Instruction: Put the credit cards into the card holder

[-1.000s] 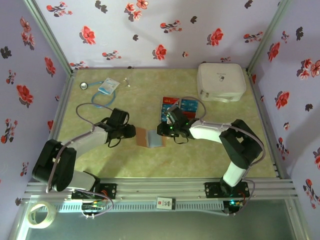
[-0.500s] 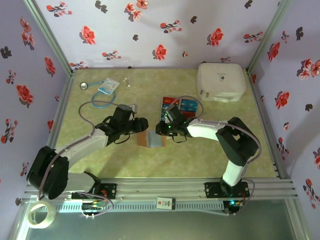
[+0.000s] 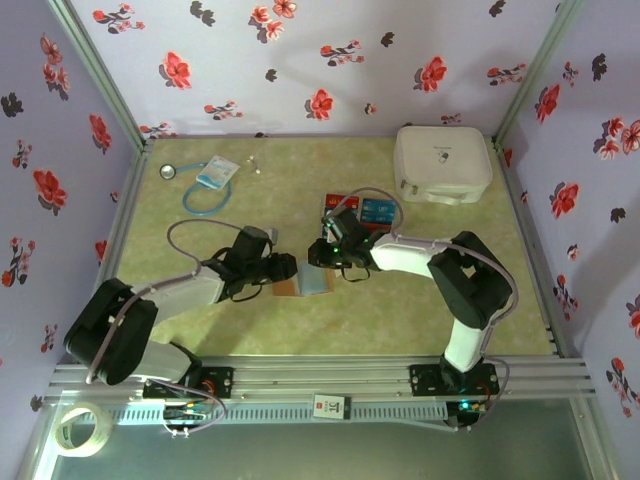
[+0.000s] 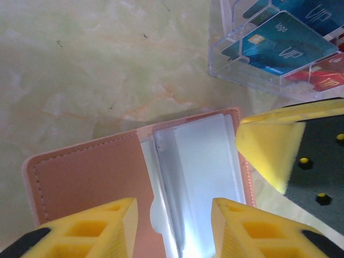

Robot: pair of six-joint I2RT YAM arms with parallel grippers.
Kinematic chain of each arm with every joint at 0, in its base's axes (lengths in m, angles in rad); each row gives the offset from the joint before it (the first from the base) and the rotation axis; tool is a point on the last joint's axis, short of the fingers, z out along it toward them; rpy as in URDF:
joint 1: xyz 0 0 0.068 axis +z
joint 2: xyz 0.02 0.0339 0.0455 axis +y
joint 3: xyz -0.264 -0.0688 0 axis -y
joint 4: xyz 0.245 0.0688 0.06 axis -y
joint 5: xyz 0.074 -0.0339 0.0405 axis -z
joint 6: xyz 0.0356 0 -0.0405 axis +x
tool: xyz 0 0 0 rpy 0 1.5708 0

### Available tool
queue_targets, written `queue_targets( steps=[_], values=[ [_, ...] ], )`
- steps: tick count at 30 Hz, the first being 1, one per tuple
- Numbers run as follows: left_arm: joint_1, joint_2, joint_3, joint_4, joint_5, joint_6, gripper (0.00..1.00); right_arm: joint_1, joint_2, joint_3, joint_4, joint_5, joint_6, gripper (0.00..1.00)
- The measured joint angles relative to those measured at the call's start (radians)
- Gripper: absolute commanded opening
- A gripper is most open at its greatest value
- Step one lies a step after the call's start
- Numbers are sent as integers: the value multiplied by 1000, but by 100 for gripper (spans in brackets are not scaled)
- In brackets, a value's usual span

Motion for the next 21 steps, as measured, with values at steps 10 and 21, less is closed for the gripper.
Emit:
queue_targets(
  steps=[10, 21],
  values=[
    [21, 55, -42, 44, -15, 79, 40, 0, 37, 4, -13, -3, -8, 23],
    [44, 57, -49, 62, -18, 130, 40, 0, 39, 3, -15, -3, -7, 24]
  ],
)
